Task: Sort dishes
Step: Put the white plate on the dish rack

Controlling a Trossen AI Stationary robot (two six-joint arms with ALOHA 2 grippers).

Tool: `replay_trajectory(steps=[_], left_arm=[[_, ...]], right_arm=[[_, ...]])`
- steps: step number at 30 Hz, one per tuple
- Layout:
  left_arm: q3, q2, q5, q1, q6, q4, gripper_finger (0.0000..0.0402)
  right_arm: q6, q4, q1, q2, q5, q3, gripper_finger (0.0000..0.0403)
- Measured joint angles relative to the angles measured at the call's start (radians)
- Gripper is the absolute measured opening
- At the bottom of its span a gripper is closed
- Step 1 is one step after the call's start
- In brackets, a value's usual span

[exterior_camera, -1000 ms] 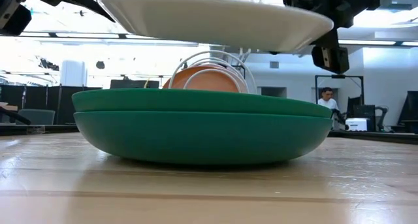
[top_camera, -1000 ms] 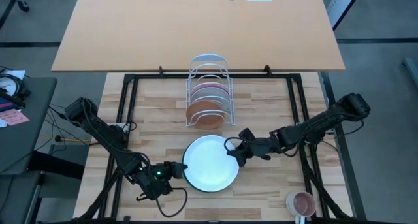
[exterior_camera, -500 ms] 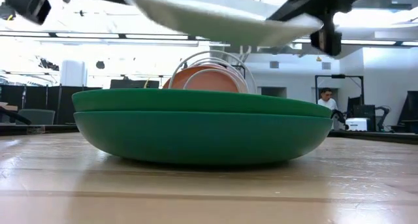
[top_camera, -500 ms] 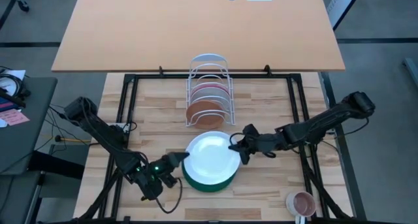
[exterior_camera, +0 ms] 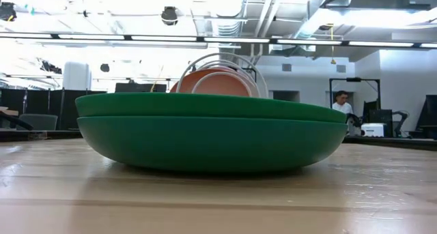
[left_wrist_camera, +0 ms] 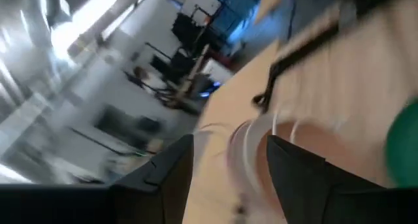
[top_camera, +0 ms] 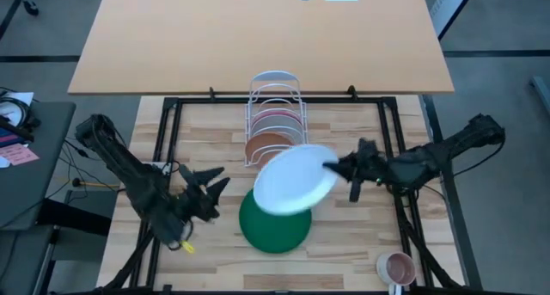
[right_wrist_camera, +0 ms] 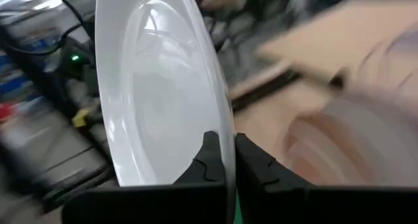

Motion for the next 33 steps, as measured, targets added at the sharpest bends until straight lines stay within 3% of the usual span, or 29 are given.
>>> replay_trajectory(steps=[3, 6, 13, 17, 21, 27, 30, 33], left_arm=[[0.000, -0.089, 0.074, 0.023, -0.126, -0.003, 0.0187], [0.000, -0.167, 0.221, 0.057, -0.213, -0.006, 0.0187], [-0.001, -0.255, 0.639, 0.198, -0.249, 0.061, 0.0187], [-0.002, -0.251, 0.741, 0.278, -0.200, 0.112, 0.0187], [-0.002, -0.217, 0.801, 0.366, -0.177, 0.149, 0.0187], [-0.002, -0.182, 0.903, 0.484, -0.158, 0.162, 0.0187], [-0.002, -0.194, 0.951, 0.533, -0.163, 0.161, 0.0187], [-0.002, -0.227, 1.072, 0.583, -0.178, 0.157, 0.0187]], right_arm=[[-0.157, 0.052, 0.005, -0.003, 0.130, 0.056, 0.0008], [-0.385, 0.155, 0.000, 0.001, 0.187, 0.109, 0.0008], [-0.835, 0.306, -0.006, -0.012, 0.190, 0.397, 0.0005], [-0.983, 0.338, -0.027, -0.005, 0.162, 0.550, 0.0004], [-1.141, 0.488, -0.086, 0.014, 0.115, 0.638, 0.0004], [-1.165, 0.561, -0.172, 0.028, -0.025, 0.656, 0.0004], [-1.151, 0.487, -0.171, 0.034, -0.026, 0.625, 0.0004], [-1.124, 0.366, -0.150, 0.054, -0.022, 0.573, 0.0004]])
